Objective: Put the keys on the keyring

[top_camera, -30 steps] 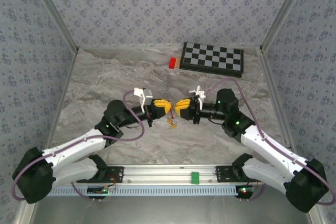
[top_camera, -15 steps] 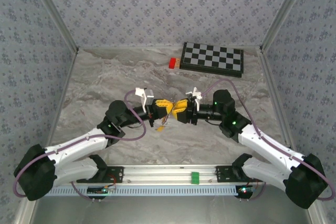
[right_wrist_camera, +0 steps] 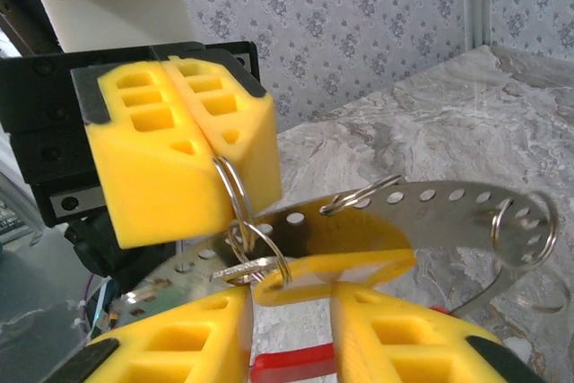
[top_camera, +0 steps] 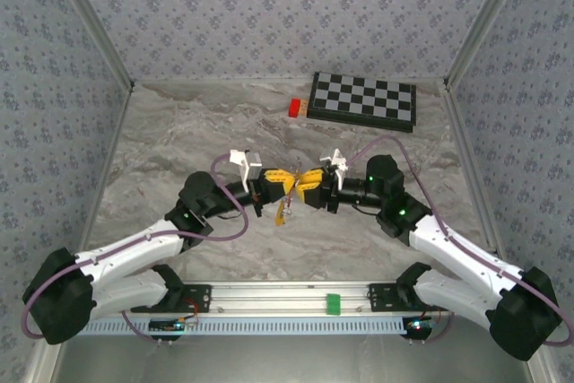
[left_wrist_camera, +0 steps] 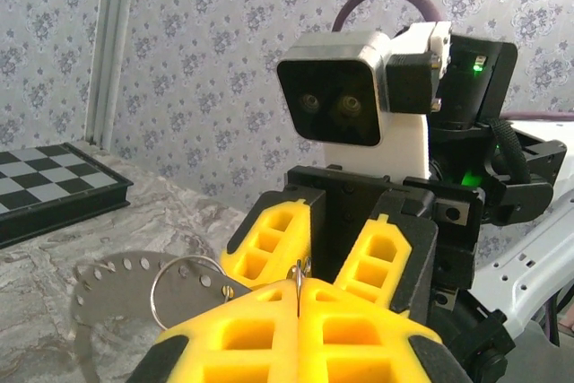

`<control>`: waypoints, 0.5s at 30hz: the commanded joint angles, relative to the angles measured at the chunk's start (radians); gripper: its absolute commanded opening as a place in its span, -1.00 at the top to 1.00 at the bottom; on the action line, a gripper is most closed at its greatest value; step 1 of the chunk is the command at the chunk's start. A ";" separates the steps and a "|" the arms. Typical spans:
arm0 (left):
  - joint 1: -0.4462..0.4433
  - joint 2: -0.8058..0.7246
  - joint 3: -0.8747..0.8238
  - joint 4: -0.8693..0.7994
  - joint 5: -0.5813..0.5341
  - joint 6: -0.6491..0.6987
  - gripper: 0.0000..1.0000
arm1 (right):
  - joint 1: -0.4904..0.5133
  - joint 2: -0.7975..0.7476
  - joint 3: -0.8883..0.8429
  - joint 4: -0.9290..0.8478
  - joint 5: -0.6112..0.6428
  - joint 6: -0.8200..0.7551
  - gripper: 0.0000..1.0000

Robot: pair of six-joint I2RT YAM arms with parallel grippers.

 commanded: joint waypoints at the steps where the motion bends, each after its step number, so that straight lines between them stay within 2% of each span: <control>1: -0.007 -0.030 0.014 0.036 -0.013 0.015 1.00 | 0.006 -0.025 -0.005 -0.025 0.017 -0.032 0.49; 7: -0.007 -0.045 0.010 0.025 -0.022 0.019 1.00 | -0.009 -0.094 -0.008 -0.115 0.035 -0.053 0.56; 11: -0.007 -0.038 0.007 0.034 -0.020 0.015 1.00 | -0.045 -0.144 -0.041 -0.009 0.000 0.018 0.57; 15: -0.008 -0.032 0.007 0.043 -0.016 0.011 1.00 | -0.057 -0.123 -0.012 0.030 -0.050 0.057 0.55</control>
